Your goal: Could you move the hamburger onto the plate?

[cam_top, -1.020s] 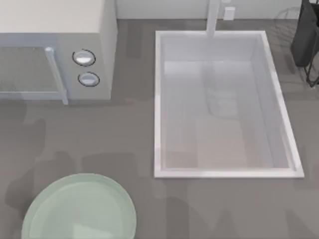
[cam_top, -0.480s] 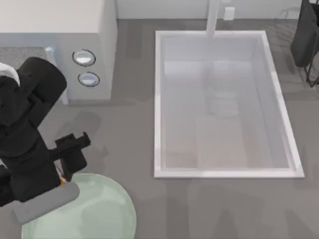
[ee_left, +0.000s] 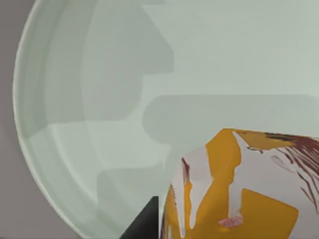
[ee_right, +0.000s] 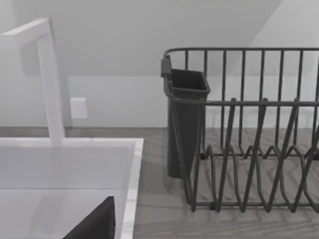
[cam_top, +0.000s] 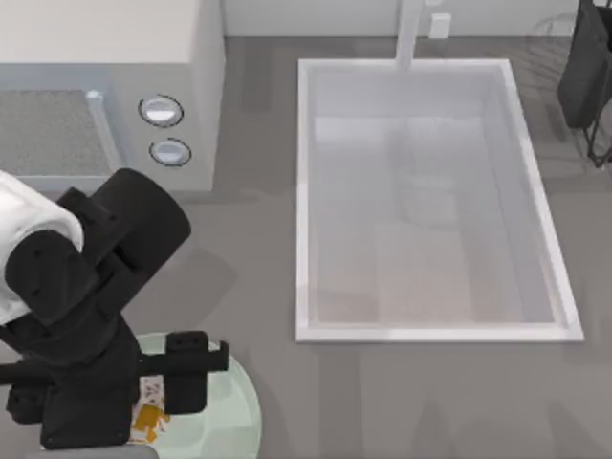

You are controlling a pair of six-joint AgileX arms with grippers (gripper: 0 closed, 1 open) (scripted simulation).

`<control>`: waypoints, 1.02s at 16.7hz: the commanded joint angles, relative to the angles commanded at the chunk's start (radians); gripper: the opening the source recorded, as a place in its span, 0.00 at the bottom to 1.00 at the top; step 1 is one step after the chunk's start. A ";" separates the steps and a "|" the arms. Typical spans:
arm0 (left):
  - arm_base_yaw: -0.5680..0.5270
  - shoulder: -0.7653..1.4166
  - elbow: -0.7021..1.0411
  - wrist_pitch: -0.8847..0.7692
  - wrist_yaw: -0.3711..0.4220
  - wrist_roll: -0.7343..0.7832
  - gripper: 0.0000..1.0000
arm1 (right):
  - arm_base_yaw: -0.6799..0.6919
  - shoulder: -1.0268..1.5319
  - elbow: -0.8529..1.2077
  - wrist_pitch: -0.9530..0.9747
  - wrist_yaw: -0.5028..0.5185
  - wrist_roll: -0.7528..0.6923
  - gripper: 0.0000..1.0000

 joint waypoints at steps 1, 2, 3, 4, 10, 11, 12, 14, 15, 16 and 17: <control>0.000 0.000 0.000 0.000 0.000 0.000 0.00 | 0.000 0.000 0.000 0.000 0.000 0.000 1.00; 0.004 0.004 0.003 -0.002 0.001 0.000 0.00 | 0.000 0.000 0.000 0.000 0.000 0.000 1.00; 0.004 0.006 0.000 0.001 0.001 0.001 0.00 | 0.000 0.000 0.000 0.000 0.000 0.000 1.00; 0.004 0.013 -0.009 0.015 0.001 0.001 0.00 | 0.000 0.000 0.000 0.000 0.000 0.000 1.00; 0.002 0.083 -0.110 0.196 0.001 0.006 0.00 | 0.000 0.000 0.000 0.000 0.000 0.000 1.00; 0.003 0.088 -0.119 0.208 0.000 0.005 0.00 | 0.000 0.000 0.000 0.000 0.000 0.000 1.00; 0.003 0.089 -0.121 0.210 0.000 0.004 0.00 | 0.000 0.000 0.000 0.000 0.000 0.000 1.00; 0.003 0.089 -0.121 0.210 0.000 0.004 0.00 | 0.000 0.000 0.000 0.000 0.000 0.000 1.00; 0.003 0.089 -0.121 0.210 0.000 0.004 0.00 | 0.000 0.000 0.000 0.000 0.000 0.000 1.00; 0.003 0.089 -0.121 0.210 0.000 0.004 0.08 | 0.000 0.000 0.000 0.000 0.000 0.000 1.00; 0.003 0.089 -0.121 0.210 0.000 0.004 0.15 | 0.000 0.000 0.000 0.000 0.000 0.000 1.00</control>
